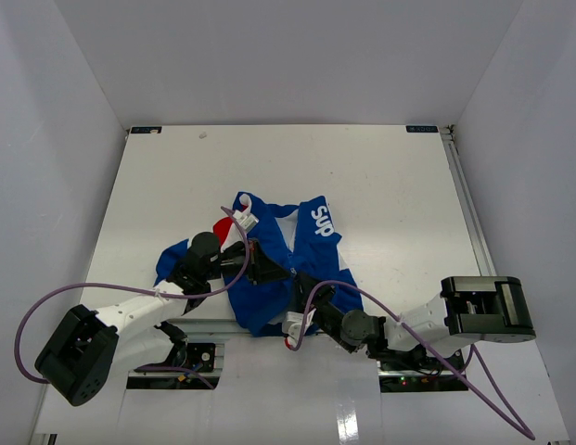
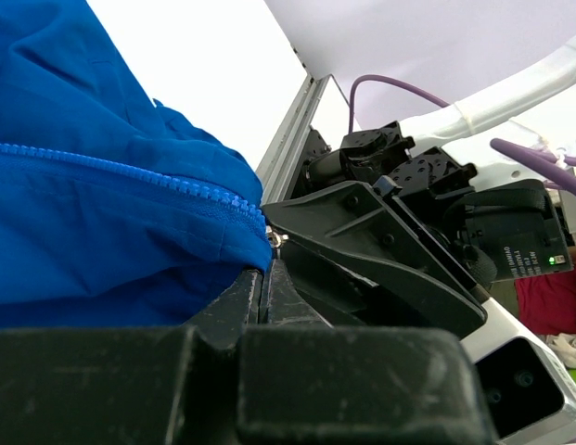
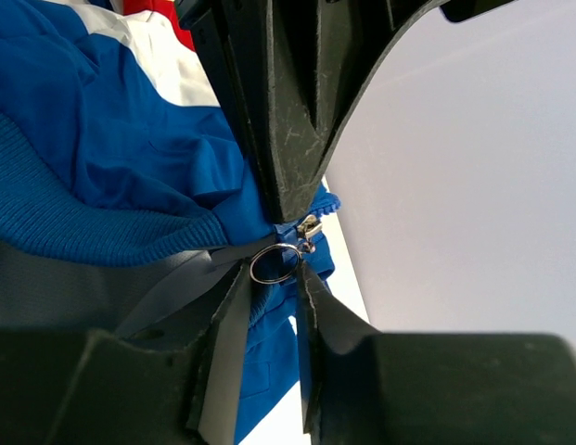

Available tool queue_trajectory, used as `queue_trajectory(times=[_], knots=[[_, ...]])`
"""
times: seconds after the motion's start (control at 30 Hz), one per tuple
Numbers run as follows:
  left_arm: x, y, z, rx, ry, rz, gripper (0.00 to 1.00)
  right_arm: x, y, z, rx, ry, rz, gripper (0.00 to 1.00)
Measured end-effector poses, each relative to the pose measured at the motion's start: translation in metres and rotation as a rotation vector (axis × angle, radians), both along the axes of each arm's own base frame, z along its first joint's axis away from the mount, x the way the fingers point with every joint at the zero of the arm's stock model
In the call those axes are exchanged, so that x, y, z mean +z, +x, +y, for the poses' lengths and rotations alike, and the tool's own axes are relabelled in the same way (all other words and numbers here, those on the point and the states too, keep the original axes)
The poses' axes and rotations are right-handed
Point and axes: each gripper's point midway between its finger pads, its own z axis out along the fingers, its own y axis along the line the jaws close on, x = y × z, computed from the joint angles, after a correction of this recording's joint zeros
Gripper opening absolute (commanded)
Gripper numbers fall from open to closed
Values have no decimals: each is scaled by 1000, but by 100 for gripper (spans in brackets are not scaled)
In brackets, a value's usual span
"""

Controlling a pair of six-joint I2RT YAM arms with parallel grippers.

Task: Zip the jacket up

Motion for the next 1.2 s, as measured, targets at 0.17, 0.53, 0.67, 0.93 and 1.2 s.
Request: queue_trajectory(times=[0.17,0.53,0.67,0.93,1.2], knots=[[-1,1,0,5,5,1,0,6,0,-1,0,25,4,27],[-2,2,1,10,7,-2,0,22,-2,-2,16,122,45,27],[-2,2,1,10,7,-3,0,22,-2,-1,16,127,50,31],[-2,2,1,9,9,0,0,26,-4,4,30,143,59,38],[-3,2,1,9,11,-6,0,32,-6,9,44,175,74,31]])
